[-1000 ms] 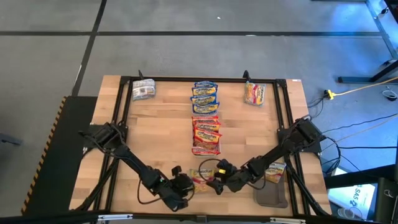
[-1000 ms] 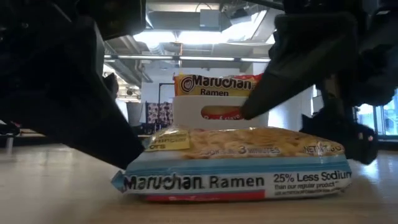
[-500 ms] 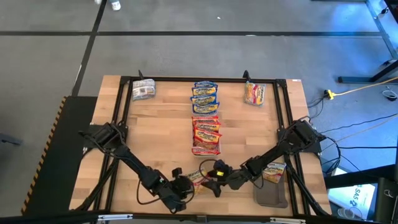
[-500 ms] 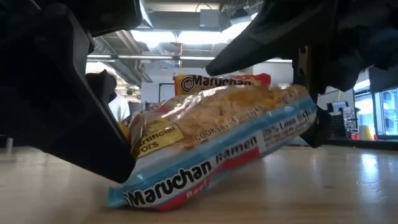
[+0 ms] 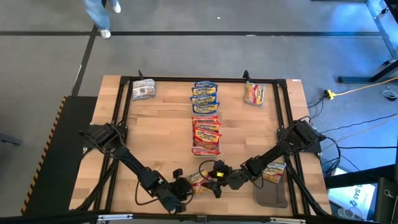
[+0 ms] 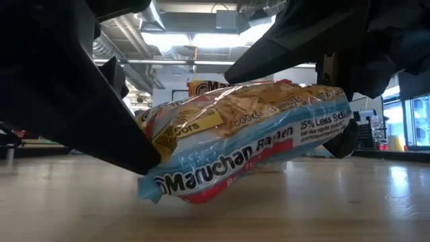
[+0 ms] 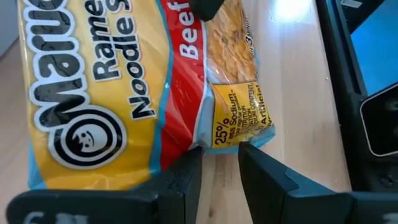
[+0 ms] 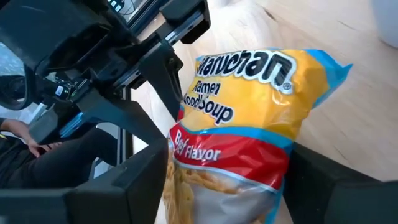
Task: Sort Maruchan noodles
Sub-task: Put the light blue noodle pack into the black bin
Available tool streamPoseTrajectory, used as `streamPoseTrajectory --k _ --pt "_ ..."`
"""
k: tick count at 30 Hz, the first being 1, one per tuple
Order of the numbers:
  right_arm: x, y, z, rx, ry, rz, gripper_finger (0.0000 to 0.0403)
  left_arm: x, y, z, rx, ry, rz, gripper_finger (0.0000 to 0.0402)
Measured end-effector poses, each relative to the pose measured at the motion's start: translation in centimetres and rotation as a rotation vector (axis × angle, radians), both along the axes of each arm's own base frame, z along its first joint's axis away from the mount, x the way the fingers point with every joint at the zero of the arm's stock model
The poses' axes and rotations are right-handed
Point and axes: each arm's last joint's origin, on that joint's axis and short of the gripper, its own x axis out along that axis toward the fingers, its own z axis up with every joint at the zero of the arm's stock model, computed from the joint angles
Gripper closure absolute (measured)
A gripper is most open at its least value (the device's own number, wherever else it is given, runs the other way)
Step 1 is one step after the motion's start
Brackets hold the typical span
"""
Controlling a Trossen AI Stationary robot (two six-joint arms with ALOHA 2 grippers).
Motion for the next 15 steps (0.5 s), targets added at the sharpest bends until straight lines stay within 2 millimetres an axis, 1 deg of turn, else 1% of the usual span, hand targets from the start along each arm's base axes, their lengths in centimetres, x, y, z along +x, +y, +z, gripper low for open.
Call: streamPoseTrajectory --k 3,7,10,12,15 --pt "0.0 0.0 0.0 -0.006 -0.004 0.004 0.0174 0.0 0.0 0.0 -0.001 0.0 -0.001 0.0302" --pt "0.1 0.1 0.2 -0.016 -0.013 0.026 0.0232 -0.2 -0.2 0.2 -0.009 0.01 -0.017 0.0302" --pt "0.1 0.2 0.3 -0.029 -0.023 0.05 0.0268 -0.3 -0.3 0.4 -0.024 0.018 -0.036 0.0302" --pt "0.1 0.3 0.4 -0.048 -0.031 0.079 0.0278 -0.7 -0.4 1.0 -0.031 0.036 -0.055 0.0302" --pt "0.1 0.4 0.5 -0.074 -0.034 0.128 0.0275 -1.0 -0.4 1.7 -0.072 0.06 -0.064 0.0302"
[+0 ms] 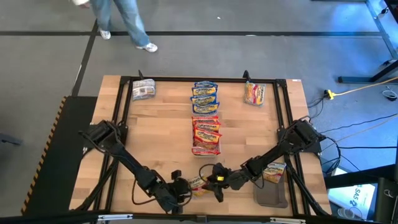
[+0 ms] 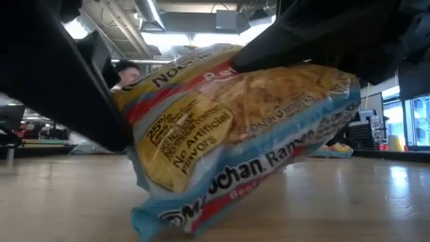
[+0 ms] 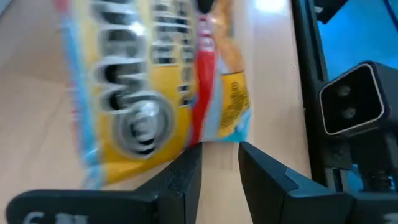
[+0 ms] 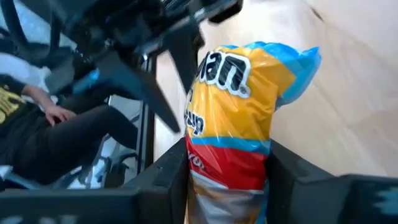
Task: Sort Maruchan noodles
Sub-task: Put the light blue noodle pack into the black bin
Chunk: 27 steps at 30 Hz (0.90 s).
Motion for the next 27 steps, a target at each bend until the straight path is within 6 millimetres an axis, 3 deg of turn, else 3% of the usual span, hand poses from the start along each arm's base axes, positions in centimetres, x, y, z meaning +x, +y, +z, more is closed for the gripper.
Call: streamPoseTrajectory --k 4,8,14,20,27 --pt "-0.2 0.0 0.3 -0.04 0.005 0.063 0.026 -0.4 -0.1 1.8 -0.06 -0.006 -0.024 0.0302" --pt "-0.8 0.5 1.3 -0.107 -0.005 0.153 0.0273 -0.6 0.0 3.8 -0.117 -0.046 -0.044 0.0301" --pt "-2.6 0.9 3.0 -0.273 0.024 0.178 0.0284 0.1 1.8 6.3 -0.169 -0.103 0.009 0.0278" --pt "-3.9 1.5 3.8 -0.375 0.021 0.198 0.0278 1.4 3.3 6.7 -0.152 -0.138 0.039 0.0217" --pt "-3.9 1.6 4.0 -0.396 -0.001 0.194 0.0278 2.3 4.4 6.5 -0.208 -0.118 0.039 0.0159"
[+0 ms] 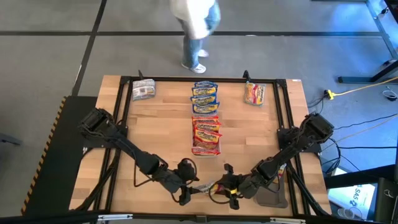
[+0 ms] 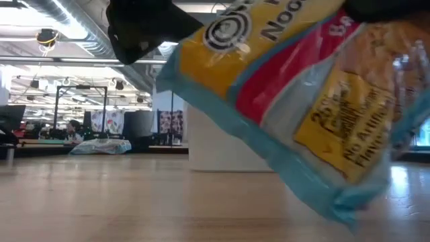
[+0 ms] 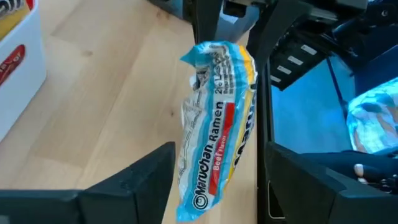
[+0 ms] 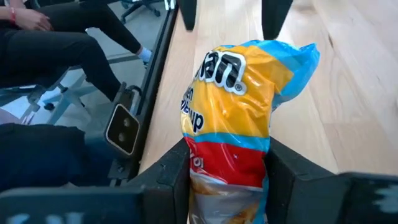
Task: Sort Maruchan noodles
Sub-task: Put the light blue noodle pack into the black bin
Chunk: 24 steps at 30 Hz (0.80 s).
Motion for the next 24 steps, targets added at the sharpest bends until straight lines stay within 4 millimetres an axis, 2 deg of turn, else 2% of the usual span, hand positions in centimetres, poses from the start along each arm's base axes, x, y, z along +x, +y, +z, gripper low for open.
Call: streamPoseTrajectory --k 4,10,19,24 --pt "0.0 -0.1 0.4 -0.023 -0.029 -0.013 0.0277 0.0 0.0 0.0 0.0 0.002 -0.001 0.0154" --pt "-0.2 -0.5 2.2 -0.054 -0.1 -0.052 0.0278 -0.2 -0.3 0.0 0.021 -0.006 -0.015 0.0156" --pt "0.2 -0.8 2.9 -0.051 -0.15 -0.049 0.0277 -0.1 0.1 0.2 0.051 -0.004 -0.049 0.0156" --pt "-1.5 -1.4 5.6 -0.054 -0.132 -0.035 0.0277 -1.4 1.0 3.0 0.023 -0.002 -0.051 0.0156"
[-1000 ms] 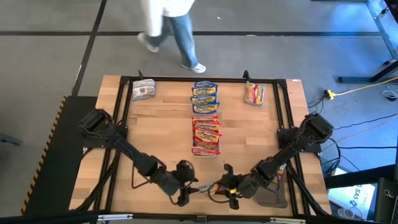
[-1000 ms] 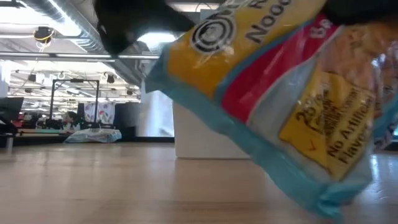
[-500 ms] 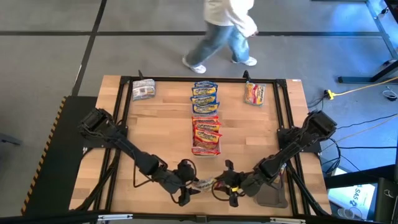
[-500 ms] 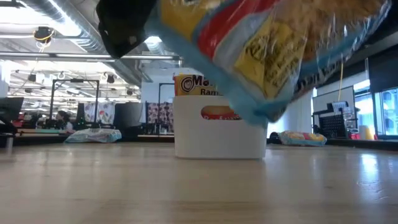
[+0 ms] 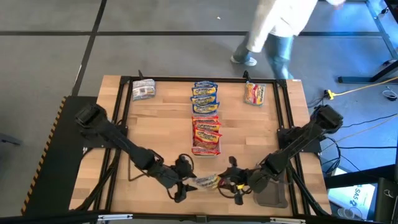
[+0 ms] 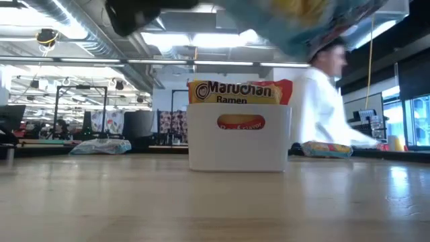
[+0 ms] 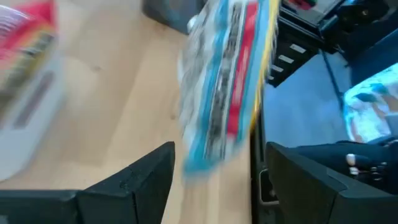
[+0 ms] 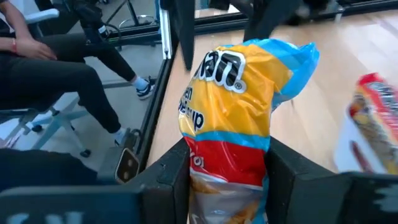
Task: Sort Maruchan noodles
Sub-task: Put the light blue noodle pack into the black bin
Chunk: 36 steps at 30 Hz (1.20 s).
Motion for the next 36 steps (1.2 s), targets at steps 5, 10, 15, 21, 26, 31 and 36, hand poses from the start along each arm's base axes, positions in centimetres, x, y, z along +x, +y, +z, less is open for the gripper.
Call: streamPoseTrajectory --k 5,10,15,21,26,31,36 --pt "-2.5 -1.3 3.4 -0.002 -0.004 -0.03 0.0277 -2.0 -0.2 2.2 0.115 -0.068 0.074 0.0157" --pt "-4.4 -1.8 6.0 -0.069 -0.118 -0.125 0.0277 -2.2 -1.9 2.0 0.245 -0.198 0.173 0.0156" --pt "-3.9 -1.3 6.9 -0.096 -0.224 -0.08 0.0276 -0.1 -2.9 1.5 0.246 -0.369 0.183 0.0157" --pt "-3.5 -0.7 7.4 -0.121 -0.311 -0.021 0.0276 1.5 -2.8 1.1 0.257 -0.491 0.207 0.0156" --pt "-3.4 -0.7 7.4 -0.113 -0.317 -0.007 0.0276 1.8 -2.5 1.6 0.265 -0.54 0.219 0.0156" --pt "-3.3 -0.6 8.0 -0.117 -0.372 -0.008 0.0276 2.1 -2.2 2.1 0.251 -0.588 0.196 0.0156" --pt "-2.1 -1.2 8.0 -0.124 -0.42 -0.021 0.0276 2.8 -1.5 2.4 0.213 -0.624 0.134 0.0156"
